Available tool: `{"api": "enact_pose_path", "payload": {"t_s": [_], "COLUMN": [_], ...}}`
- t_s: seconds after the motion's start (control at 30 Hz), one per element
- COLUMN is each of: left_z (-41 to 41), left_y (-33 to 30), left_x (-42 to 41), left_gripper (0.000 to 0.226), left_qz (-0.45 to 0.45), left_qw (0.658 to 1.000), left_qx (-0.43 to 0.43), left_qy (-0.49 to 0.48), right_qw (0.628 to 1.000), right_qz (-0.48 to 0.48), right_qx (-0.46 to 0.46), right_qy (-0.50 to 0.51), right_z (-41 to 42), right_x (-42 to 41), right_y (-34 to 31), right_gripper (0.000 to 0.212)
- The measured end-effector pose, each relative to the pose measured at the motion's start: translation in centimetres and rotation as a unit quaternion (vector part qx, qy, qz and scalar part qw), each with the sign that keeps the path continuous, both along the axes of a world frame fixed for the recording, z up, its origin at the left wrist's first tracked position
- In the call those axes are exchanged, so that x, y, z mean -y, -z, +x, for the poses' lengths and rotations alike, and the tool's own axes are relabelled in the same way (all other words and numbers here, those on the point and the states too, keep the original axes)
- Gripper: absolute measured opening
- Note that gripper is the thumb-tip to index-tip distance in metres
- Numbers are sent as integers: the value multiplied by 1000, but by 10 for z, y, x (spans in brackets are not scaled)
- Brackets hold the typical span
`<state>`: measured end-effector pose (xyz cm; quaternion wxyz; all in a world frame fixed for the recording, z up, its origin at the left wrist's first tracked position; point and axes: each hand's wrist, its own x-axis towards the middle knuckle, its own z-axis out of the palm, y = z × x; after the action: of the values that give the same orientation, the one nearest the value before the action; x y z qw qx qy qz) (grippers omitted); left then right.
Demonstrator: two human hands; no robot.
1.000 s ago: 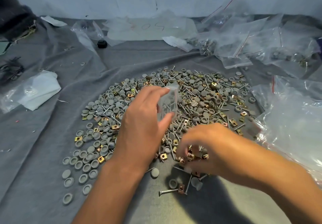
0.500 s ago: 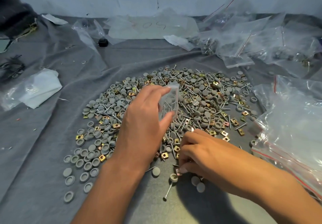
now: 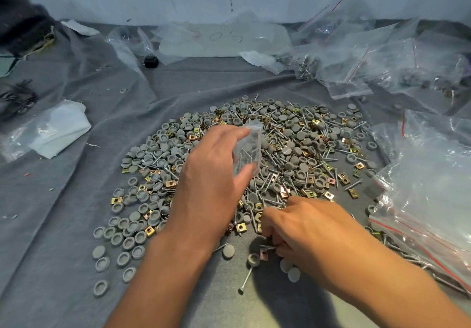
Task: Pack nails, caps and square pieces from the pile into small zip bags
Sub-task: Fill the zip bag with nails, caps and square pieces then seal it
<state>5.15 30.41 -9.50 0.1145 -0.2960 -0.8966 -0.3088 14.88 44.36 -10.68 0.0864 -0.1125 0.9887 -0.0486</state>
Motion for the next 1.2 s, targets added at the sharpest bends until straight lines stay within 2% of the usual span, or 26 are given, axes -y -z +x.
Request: {"api": "enact_pose_path", "payload": {"t_s": [0.07, 0.2, 0.33, 0.4, 0.5, 0.63, 0.73, 0.83, 0.93, 1.0, 1.07, 1.1, 1.13, 1.2], "left_z": [0, 0, 1, 1, 4, 7, 7, 8, 7, 5, 4, 4, 4, 4], "left_y": [0, 1, 3, 3, 2, 0, 0, 0, 1, 2, 2, 2, 3, 4], "left_x": [0, 0, -1, -2, -5, -7, -7, -8, -6, -4, -4, -3, -3, -3], "left_gripper": [60, 60, 62, 63, 62, 66, 64, 62, 61, 60, 60, 60, 60, 61], "left_qz": [1, -7, -12, -13, -11, -12, -11, -8, -17, -27, -31, -32, -35, -39], "left_qw": [1000, 1000, 1000, 1000, 999, 999, 999, 999, 999, 999, 999, 999, 999, 999], "left_qx": [0, 0, 1, 3, 3, 7, 7, 4, 9, 15, 21, 24, 25, 25], "left_qy": [0, 6, 16, 20, 36, 50, 51, 51, 43, 30, 23, 23, 23, 23], "right_qw": [1000, 976, 889, 862, 856, 878, 894, 890, 880, 911, 972, 985, 990, 997], "right_qz": [-20, -201, -414, -455, -431, -316, -225, -217, -279, -286, -208, -157, -116, -42], "right_qx": [-10, -33, -138, -182, -260, -354, -381, -392, -376, -284, -82, 8, 61, 57], "right_qy": [16, 78, 135, 130, 115, 71, 75, 89, 87, 88, 77, 64, 52, 29], "right_z": [2, -7, -16, -20, -25, -31, -33, -34, -32, -26, -18, -13, -9, -4], "right_x": [-2, -21, -33, -29, -21, -14, -14, -15, -19, -32, -44, -47, -47, -41], "right_y": [1, -10, -17, -17, -16, -9, -2, 0, -8, -13, -14, -12, -10, -7], "right_gripper": [25, 24, 14, 9, 8, 11, 16, 22, 15, 14, 20, 22, 24, 26]}}
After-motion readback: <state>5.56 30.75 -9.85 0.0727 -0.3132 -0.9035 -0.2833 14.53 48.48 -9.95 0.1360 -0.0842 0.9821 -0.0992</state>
